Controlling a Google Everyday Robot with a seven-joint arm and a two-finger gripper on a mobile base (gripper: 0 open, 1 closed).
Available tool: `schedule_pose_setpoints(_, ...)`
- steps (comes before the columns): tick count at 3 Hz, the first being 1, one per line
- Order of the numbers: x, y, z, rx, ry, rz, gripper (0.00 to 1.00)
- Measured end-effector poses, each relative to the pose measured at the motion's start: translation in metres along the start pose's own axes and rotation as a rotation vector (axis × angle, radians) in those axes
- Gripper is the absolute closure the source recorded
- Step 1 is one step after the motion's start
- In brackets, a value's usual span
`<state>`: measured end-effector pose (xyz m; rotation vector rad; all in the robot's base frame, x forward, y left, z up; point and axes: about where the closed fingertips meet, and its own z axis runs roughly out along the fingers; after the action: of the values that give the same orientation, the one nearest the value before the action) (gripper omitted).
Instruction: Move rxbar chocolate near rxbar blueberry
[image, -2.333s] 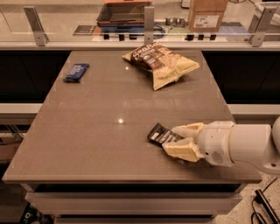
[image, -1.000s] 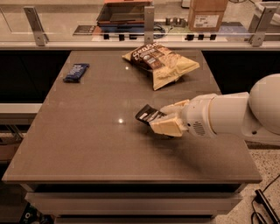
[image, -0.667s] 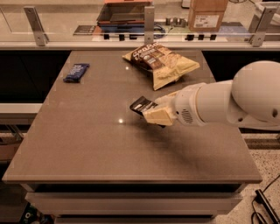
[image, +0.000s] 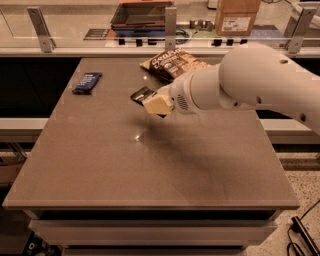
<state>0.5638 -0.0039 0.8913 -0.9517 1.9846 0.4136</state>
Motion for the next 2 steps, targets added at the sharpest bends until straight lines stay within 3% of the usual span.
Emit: schedule_pose_setpoints(2,-0.047,-0.013,0.064,-0.014,-0.061,-0.056,1.0)
